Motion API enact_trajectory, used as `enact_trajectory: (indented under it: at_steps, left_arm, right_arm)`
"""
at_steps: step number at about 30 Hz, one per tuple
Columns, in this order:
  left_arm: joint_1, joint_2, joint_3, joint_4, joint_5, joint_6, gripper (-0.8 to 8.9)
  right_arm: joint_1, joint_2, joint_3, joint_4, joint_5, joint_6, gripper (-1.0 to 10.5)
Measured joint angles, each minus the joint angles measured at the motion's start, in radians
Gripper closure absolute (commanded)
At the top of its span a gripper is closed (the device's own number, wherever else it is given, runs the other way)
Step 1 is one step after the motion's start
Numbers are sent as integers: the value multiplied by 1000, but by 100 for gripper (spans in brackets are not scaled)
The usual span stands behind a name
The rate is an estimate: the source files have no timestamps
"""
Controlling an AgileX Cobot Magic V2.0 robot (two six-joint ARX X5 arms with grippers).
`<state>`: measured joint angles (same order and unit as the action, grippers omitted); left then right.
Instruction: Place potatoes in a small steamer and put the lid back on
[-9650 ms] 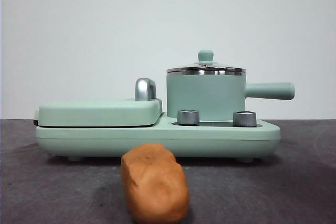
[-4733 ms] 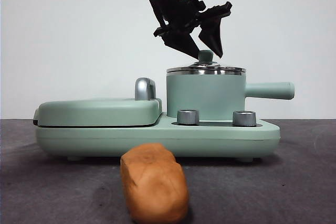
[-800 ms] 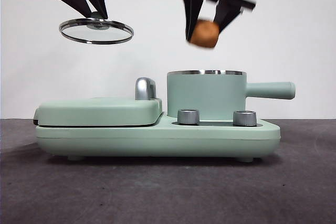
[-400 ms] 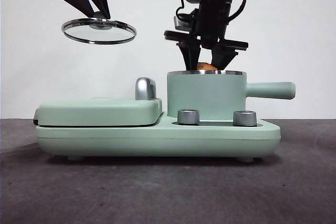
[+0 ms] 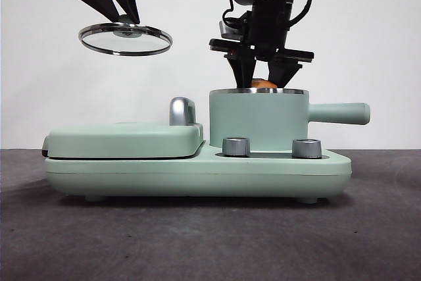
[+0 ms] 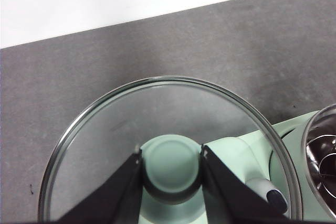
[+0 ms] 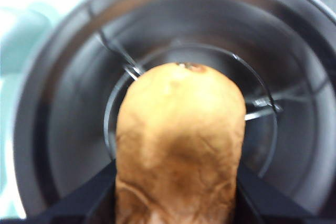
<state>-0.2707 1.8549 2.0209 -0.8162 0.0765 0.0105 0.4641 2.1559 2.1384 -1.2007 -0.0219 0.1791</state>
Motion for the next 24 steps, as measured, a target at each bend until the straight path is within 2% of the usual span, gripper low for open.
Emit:
enact_trajectory:
  at_steps: [16, 19, 24]
  left_arm:
    - [0, 1, 0, 0, 0, 0, 808]
    - [0, 1, 0, 0, 0, 0, 809]
    - [-3, 1, 0, 0, 0, 0, 808]
  right_arm:
    - [-8, 5, 0, -22, -4, 0, 878]
    - [-8, 12, 0, -23, -3, 0, 800]
    - [-8, 16, 0, -23, -3, 0, 592]
